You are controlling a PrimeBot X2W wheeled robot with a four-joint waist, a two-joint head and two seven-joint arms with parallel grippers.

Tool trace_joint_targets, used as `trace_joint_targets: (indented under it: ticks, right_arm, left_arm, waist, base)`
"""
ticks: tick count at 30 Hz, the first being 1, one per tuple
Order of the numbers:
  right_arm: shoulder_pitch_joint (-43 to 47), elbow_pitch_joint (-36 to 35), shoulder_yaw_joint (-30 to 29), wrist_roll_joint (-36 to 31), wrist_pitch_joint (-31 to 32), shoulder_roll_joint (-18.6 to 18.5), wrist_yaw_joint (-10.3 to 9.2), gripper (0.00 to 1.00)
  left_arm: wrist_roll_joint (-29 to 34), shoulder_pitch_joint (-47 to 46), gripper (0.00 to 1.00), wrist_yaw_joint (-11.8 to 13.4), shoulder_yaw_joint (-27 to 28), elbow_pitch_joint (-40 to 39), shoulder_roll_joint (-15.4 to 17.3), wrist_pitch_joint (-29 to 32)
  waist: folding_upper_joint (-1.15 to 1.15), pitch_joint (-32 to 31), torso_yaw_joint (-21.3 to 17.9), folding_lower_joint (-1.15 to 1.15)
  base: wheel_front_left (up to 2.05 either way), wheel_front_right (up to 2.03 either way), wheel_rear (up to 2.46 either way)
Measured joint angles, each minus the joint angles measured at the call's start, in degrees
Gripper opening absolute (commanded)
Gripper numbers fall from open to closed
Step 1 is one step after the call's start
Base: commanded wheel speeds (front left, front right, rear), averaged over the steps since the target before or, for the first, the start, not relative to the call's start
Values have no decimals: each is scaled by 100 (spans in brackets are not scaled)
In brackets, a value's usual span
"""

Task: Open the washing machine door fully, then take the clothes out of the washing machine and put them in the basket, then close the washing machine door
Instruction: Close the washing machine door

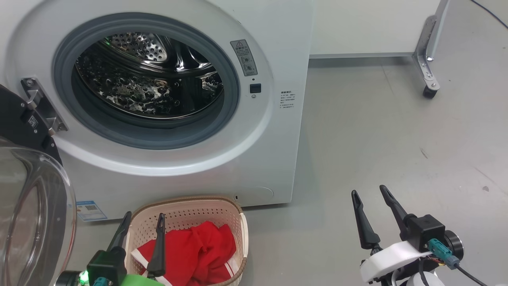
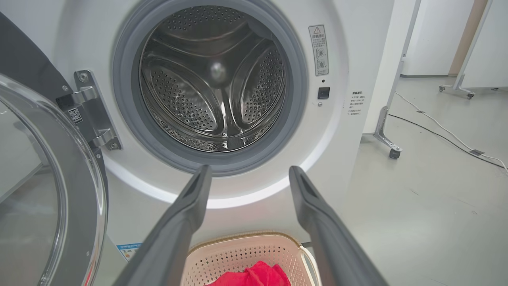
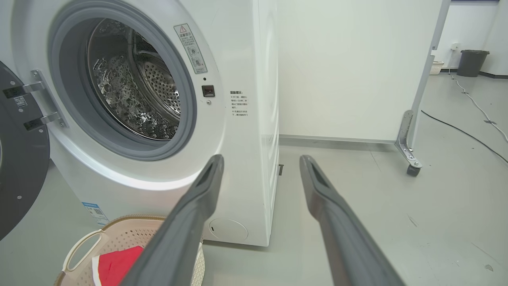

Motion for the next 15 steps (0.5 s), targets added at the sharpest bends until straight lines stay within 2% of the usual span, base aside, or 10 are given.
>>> trace_joint_targets:
  ticks: [15]
  right_arm:
    - [14,-13,-10,-8,0,3,24,100]
  left_arm:
    - [59,84,100,43,-60,-189,18,111]
  waist:
    - [0,11,21,0]
  base:
    - [-87,87,0]
